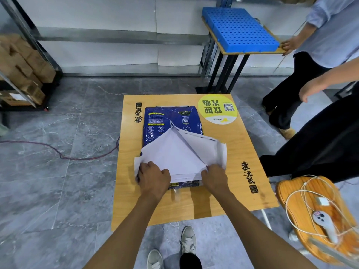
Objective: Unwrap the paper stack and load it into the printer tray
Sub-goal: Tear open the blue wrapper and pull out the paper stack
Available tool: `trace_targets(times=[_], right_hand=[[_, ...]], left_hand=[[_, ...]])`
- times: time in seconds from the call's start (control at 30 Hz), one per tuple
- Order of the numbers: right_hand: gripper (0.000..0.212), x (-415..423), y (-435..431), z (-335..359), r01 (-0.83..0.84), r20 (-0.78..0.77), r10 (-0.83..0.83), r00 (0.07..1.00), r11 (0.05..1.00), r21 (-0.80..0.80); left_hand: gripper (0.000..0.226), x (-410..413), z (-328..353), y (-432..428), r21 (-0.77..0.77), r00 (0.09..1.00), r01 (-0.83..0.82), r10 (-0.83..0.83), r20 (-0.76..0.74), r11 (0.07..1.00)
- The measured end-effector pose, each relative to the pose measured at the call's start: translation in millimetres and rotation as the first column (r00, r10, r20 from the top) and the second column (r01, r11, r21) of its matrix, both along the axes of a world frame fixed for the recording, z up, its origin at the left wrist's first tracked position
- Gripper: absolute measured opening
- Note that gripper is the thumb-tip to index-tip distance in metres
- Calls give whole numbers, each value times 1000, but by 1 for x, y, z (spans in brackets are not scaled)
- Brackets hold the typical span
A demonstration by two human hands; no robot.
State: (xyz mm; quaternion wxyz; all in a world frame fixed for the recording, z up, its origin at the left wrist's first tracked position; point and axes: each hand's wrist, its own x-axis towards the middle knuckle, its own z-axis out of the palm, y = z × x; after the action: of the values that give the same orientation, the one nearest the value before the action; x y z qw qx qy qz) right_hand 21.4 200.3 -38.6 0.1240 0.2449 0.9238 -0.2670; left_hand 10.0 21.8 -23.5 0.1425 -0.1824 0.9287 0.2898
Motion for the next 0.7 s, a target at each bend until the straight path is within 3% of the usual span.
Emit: trace_targets(times=[0.23,0.4,0.47,0.53,0.63,0.7], right_hand=[[24,-4,0,5,133,-5,-136,991,979,-154],[32,-9,2,3,283,37,-286,958,905,-317],[24,-12,4,4,329,59,-331,942,870,-367],[15,-14,5,4,337,71,-339,938,848,-409],[25,-16,8,3,335,79,-334,939,845,-417],[17,-16,11,4,316,69,-316,946,858,-406]], left_hand=[[34,-13,-3,-1,-12,998,-43,44,54,999],[24,-18,-11,-12,40,994,-105,104,31,994],[26,-21,-15,-18,58,989,-145,143,35,988],[26,-22,-16,-22,74,988,-152,151,30,986],[21,-19,-16,-24,114,992,-124,123,18,986],[12,-19,-18,-28,144,992,-124,125,5,982]])
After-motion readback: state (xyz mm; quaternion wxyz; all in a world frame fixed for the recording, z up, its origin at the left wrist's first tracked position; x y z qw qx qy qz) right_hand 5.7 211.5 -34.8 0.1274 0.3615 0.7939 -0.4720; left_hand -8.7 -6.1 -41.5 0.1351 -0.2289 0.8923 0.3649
